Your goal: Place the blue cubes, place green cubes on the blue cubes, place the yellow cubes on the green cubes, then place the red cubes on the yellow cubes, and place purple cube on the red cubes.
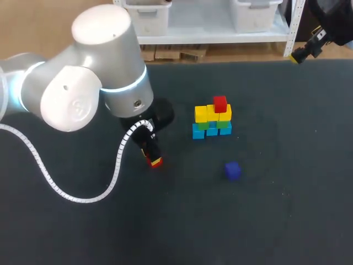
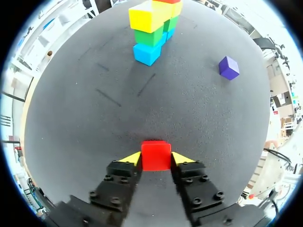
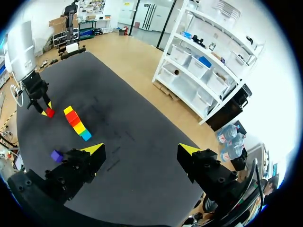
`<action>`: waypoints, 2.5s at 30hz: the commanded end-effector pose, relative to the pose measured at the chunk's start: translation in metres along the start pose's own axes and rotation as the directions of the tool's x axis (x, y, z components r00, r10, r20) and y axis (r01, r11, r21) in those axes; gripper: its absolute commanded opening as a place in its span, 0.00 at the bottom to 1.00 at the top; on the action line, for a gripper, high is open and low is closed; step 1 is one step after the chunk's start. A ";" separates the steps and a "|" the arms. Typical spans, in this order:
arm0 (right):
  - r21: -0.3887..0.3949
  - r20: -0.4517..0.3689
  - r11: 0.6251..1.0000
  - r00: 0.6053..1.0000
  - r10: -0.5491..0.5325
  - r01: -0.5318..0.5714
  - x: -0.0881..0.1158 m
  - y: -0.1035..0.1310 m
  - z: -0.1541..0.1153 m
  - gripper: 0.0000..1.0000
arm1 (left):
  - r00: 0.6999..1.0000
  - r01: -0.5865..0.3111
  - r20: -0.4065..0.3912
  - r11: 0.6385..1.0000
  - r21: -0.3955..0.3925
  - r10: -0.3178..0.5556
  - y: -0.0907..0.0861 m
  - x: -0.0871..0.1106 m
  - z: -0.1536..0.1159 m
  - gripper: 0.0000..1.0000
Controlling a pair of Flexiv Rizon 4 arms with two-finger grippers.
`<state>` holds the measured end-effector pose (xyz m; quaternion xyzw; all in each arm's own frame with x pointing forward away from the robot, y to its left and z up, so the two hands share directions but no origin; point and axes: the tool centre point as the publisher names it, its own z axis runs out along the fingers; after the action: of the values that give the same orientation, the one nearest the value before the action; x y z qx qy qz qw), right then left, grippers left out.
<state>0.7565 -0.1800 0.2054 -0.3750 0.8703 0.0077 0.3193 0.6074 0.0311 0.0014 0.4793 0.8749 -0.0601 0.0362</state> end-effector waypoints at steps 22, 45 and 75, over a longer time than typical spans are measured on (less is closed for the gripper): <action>0.004 0.001 1.000 1.000 0.001 -0.001 0.001 0.001 0.000 1.00 | 0.936 -0.332 0.110 0.942 -0.047 0.335 0.033 -0.040 -0.091 0.00; 0.004 0.001 1.000 1.000 0.001 -0.001 0.001 0.001 0.000 1.00 | 0.763 -0.645 0.034 0.758 0.099 0.645 -0.010 -0.100 -0.118 0.00; 0.004 0.001 1.000 1.000 0.001 -0.001 0.001 0.001 0.000 1.00 | 0.766 -0.636 0.006 0.756 0.155 0.643 -0.007 -0.158 -0.097 0.00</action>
<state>0.7565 -0.1800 0.2055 -0.3750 0.8703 0.0077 0.3192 0.6740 -0.0864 0.1178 0.7514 0.6543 -0.0841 0.0171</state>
